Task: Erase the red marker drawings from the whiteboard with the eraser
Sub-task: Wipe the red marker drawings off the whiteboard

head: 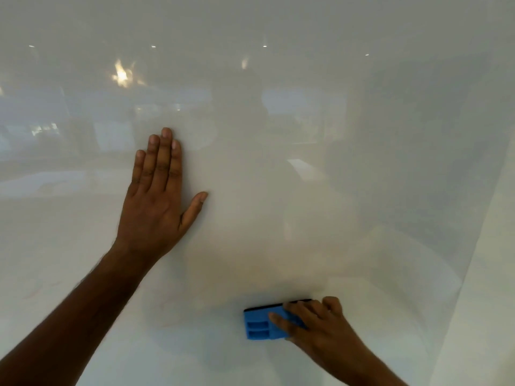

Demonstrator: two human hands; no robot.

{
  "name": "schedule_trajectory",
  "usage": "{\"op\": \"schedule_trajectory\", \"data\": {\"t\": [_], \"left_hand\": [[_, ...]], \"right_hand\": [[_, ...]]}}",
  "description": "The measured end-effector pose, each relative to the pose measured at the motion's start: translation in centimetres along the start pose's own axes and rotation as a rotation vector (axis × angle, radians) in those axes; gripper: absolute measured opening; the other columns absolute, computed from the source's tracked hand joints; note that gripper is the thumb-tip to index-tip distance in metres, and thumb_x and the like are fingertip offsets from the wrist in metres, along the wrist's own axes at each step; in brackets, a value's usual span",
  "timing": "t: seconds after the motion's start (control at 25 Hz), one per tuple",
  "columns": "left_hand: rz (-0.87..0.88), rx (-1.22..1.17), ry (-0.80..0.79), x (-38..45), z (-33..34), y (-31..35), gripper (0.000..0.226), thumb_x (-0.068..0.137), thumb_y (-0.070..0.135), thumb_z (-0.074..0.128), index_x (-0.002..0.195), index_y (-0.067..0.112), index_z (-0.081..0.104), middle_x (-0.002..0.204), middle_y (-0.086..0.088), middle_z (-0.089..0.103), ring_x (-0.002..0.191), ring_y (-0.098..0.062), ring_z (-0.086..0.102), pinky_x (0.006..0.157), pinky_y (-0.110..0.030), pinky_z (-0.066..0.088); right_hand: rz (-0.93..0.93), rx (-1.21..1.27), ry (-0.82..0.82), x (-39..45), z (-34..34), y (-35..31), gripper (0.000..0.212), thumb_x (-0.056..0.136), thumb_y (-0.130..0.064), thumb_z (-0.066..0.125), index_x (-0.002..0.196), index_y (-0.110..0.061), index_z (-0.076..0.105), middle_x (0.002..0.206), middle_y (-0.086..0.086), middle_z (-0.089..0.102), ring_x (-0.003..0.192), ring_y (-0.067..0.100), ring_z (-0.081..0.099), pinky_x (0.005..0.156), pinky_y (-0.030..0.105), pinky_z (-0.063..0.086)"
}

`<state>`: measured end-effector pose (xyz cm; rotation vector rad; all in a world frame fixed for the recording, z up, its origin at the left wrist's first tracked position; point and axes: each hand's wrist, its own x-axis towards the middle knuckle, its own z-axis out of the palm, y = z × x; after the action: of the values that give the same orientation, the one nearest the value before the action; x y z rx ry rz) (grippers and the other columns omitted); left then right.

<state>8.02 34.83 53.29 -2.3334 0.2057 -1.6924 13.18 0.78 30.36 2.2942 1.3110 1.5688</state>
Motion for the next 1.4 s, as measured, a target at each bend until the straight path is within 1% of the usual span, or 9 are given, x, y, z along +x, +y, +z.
{"op": "schedule_trajectory", "data": {"t": [0.12,0.24,0.36,0.52,0.72,0.92,1.12,1.24,1.4], "left_hand": [[0.005,-0.004,-0.006,0.0,0.0,-0.1,0.088,0.114,0.056,0.037,0.171,-0.006,0.010,0.181,-0.025,0.005,0.170,-0.038,0.002,0.139,-0.047,0.002],[0.008,-0.010,0.004,0.0,-0.1,-0.2,0.087,0.115,0.055,0.038,0.171,-0.006,0.012,0.180,-0.026,0.007,0.170,-0.038,0.003,0.139,-0.048,0.004],[0.026,-0.012,0.006,0.1,-0.1,-0.4,0.085,0.116,0.054,0.040,0.170,-0.007,0.014,0.180,-0.027,0.010,0.169,-0.040,0.008,0.139,-0.049,0.007],[0.066,-0.017,-0.015,-0.1,-0.3,-1.5,0.086,0.115,0.056,0.040,0.171,-0.004,0.015,0.181,-0.025,0.010,0.169,-0.038,0.008,0.139,-0.047,0.007],[0.051,-0.005,-0.014,-1.2,-1.4,-4.8,0.085,0.115,0.055,0.037,0.172,-0.003,0.013,0.181,-0.023,0.007,0.169,-0.038,0.005,0.139,-0.049,0.007],[-0.063,0.018,-0.034,-1.6,-3.3,-10.7,0.090,0.113,0.059,0.034,0.172,-0.003,0.005,0.182,-0.023,0.000,0.169,-0.039,-0.002,0.139,-0.048,0.000],[-0.091,-0.021,-0.007,-1.7,-2.9,-10.5,0.091,0.113,0.058,0.037,0.172,-0.005,0.005,0.181,-0.025,0.000,0.169,-0.041,-0.002,0.139,-0.050,0.000],[-0.069,-0.003,0.004,-1.9,-2.8,-10.8,0.091,0.114,0.058,0.039,0.172,-0.005,0.007,0.181,-0.024,0.002,0.169,-0.040,0.000,0.139,-0.049,0.001],[-0.042,0.012,0.014,-2.1,-2.6,-11.3,0.089,0.114,0.058,0.038,0.172,-0.002,0.010,0.182,-0.021,0.006,0.169,-0.039,0.004,0.139,-0.051,0.005]], "right_hand": [[0.056,-0.053,0.089,1.8,-2.3,3.5,0.045,0.101,-0.043,0.063,0.145,-0.037,0.059,0.123,-0.002,0.070,0.098,0.021,0.058,0.078,0.039,0.032],[0.272,-0.034,0.174,7.3,-5.3,6.1,0.053,0.102,-0.052,0.057,0.152,-0.035,0.049,0.121,0.000,0.061,0.091,0.024,0.054,0.079,0.043,0.034],[0.369,0.065,0.212,12.9,-6.1,5.0,0.060,0.098,-0.057,0.059,0.153,-0.037,0.047,0.120,0.000,0.062,0.093,0.024,0.055,0.081,0.042,0.034],[0.213,0.055,0.191,14.9,-3.9,-0.8,0.054,0.100,-0.055,0.056,0.150,-0.036,0.053,0.122,-0.001,0.064,0.091,0.025,0.055,0.078,0.041,0.034],[-0.056,0.068,-0.004,6.6,-0.2,-3.4,0.052,0.095,-0.046,0.065,0.146,-0.041,0.055,0.123,-0.005,0.067,0.094,0.019,0.063,0.079,0.039,0.034],[0.095,-0.028,0.093,5.8,-3.4,2.4,0.044,0.105,-0.051,0.049,0.147,-0.041,0.051,0.126,-0.004,0.059,0.094,0.022,0.059,0.079,0.041,0.034],[0.309,0.026,0.210,14.0,-5.2,2.5,0.060,0.098,-0.054,0.065,0.152,-0.035,0.048,0.121,0.004,0.063,0.096,0.025,0.058,0.081,0.044,0.035],[0.197,0.041,0.180,15.6,-3.4,-2.1,0.052,0.104,-0.053,0.057,0.152,-0.034,0.050,0.123,0.004,0.065,0.094,0.027,0.062,0.082,0.043,0.038],[-0.029,0.024,0.022,9.6,0.5,-6.4,0.055,0.094,-0.036,0.074,0.147,-0.040,0.057,0.121,-0.003,0.068,0.096,0.020,0.059,0.083,0.040,0.038]]}}
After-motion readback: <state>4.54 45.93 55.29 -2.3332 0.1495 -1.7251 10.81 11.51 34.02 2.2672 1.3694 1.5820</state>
